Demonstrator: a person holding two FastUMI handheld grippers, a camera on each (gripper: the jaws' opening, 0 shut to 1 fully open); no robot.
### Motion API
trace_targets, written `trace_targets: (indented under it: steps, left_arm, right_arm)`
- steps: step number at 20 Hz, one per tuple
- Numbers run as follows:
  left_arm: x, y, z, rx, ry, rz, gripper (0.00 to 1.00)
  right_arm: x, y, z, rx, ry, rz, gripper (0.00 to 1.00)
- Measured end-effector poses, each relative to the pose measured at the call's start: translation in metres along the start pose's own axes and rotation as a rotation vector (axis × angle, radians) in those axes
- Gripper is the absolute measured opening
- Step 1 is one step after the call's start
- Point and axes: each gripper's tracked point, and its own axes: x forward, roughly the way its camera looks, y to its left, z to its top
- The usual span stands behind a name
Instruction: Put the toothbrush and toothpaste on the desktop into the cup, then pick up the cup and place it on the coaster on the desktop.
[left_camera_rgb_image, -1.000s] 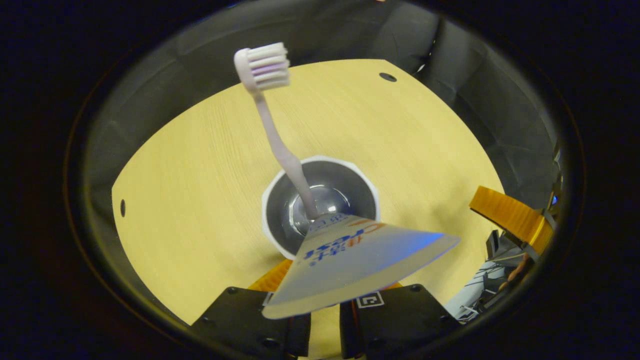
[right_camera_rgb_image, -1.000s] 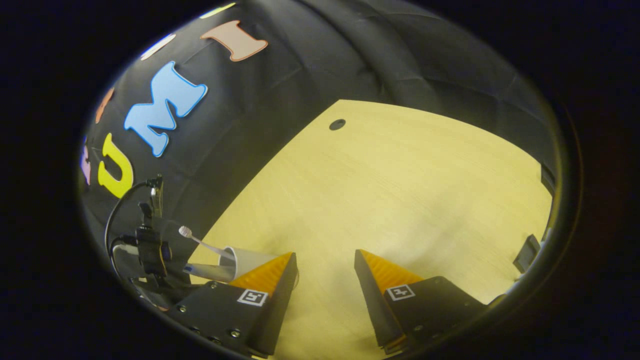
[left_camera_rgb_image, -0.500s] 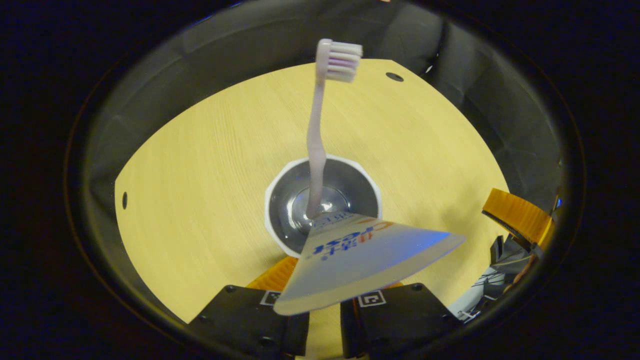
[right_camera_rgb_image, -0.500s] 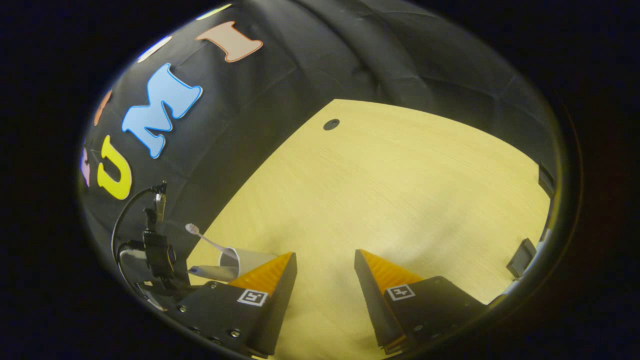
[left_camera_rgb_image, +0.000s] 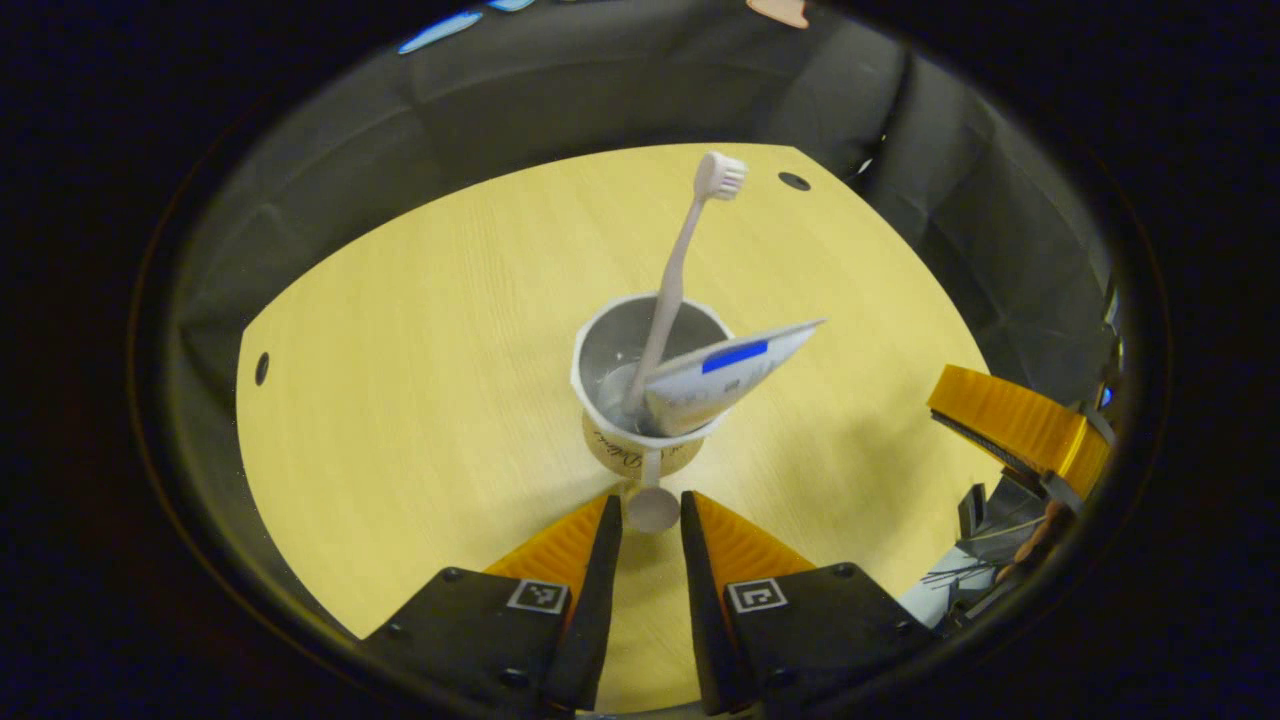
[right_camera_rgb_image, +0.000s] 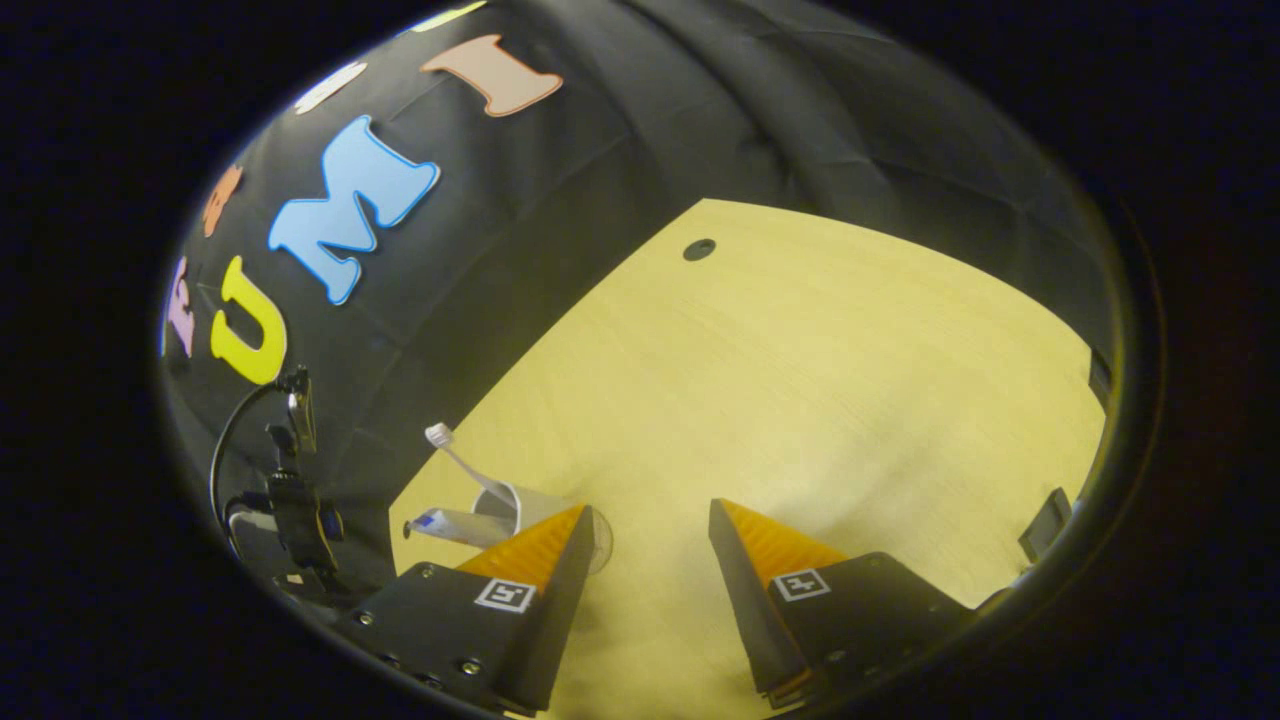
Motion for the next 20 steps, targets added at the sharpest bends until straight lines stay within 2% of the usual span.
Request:
trace_targets:
  steps: [2, 5, 7, 8, 11, 14, 16, 17, 20]
  left_arm:
    - [-0.01, -0.001, -0.001, -0.016, -0.026, -0.008, 0.44]
    - [-0.029, 0.003, 0.0, -0.035, -0.085, 0.008, 0.43]
    - [-0.046, 0.005, 0.005, -0.053, -0.147, 0.019, 0.39]
    - [-0.06, 0.004, 0.009, -0.06, -0.191, 0.018, 0.44]
    - [-0.109, 0.01, 0.023, -0.059, -0.348, 0.037, 0.43]
    - [-0.169, 0.029, 0.041, -0.041, -0.542, 0.109, 0.45]
    - [-0.215, 0.043, 0.052, -0.051, -0.679, 0.159, 0.54]
    - [-0.236, 0.05, 0.054, -0.061, -0.739, 0.178, 0.48]
    - [-0.29, 0.073, 0.056, -0.101, -0.901, 0.229, 0.48]
  right_arm:
    - [-0.004, 0.011, -0.002, -0.037, 0.001, 0.021, 0.71]
    - [-0.014, 0.031, -0.005, -0.088, 0.0, 0.062, 0.71]
    - [-0.023, 0.045, -0.006, -0.134, -0.007, 0.088, 0.71]
    - [-0.028, 0.051, -0.005, -0.162, -0.015, 0.1, 0.71]
    - [-0.047, 0.075, 0.001, -0.262, -0.063, 0.137, 0.71]
    - [-0.07, 0.103, 0.014, -0.357, -0.128, 0.173, 0.71]
    - [-0.085, 0.126, 0.025, -0.43, -0.186, 0.195, 0.71]
    - [-0.095, 0.138, 0.032, -0.462, -0.217, 0.209, 0.71]
    - [-0.124, 0.171, 0.052, -0.513, -0.33, 0.255, 0.71]
